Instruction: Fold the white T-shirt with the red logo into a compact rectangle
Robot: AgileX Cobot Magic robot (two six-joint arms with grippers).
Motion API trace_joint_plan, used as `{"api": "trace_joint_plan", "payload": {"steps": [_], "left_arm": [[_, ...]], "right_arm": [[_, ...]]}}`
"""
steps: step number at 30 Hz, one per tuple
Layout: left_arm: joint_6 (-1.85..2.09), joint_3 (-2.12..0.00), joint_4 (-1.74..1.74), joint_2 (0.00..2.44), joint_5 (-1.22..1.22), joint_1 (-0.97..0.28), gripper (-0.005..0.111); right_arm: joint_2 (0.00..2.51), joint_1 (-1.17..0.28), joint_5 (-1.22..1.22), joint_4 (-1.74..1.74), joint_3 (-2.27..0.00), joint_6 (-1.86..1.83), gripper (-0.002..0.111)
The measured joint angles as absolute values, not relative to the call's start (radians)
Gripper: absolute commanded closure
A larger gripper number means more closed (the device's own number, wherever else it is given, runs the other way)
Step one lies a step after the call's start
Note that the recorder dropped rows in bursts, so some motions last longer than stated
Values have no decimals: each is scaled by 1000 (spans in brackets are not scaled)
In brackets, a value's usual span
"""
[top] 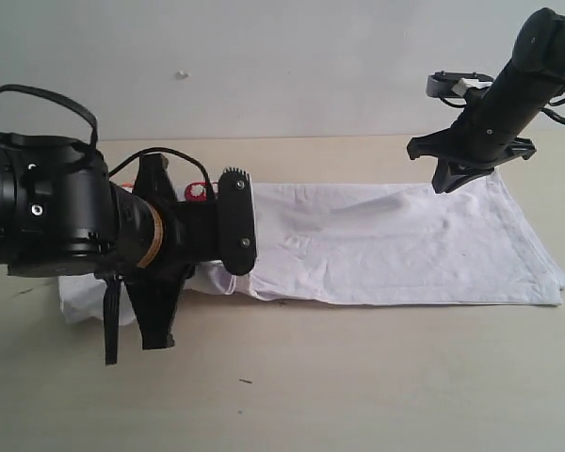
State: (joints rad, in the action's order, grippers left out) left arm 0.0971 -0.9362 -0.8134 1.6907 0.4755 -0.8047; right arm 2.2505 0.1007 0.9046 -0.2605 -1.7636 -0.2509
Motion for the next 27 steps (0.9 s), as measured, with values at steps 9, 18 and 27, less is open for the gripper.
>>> {"api": "trace_joint_plan", "payload": {"steps": [9, 18, 27], "left_arm": [[95, -936, -1111, 1735, 354, -747, 85], [-93, -1025, -1274, 1783, 276, -664, 64], [-579, -1077, -1344, 1797, 329, -668, 64]], "right_arm": [[2258, 101, 907, -262, -1761, -258, 95], [2260, 101, 894, -262, -1761, -259, 95], [2260, 101, 892, -262, -1761, -269, 95]]}}
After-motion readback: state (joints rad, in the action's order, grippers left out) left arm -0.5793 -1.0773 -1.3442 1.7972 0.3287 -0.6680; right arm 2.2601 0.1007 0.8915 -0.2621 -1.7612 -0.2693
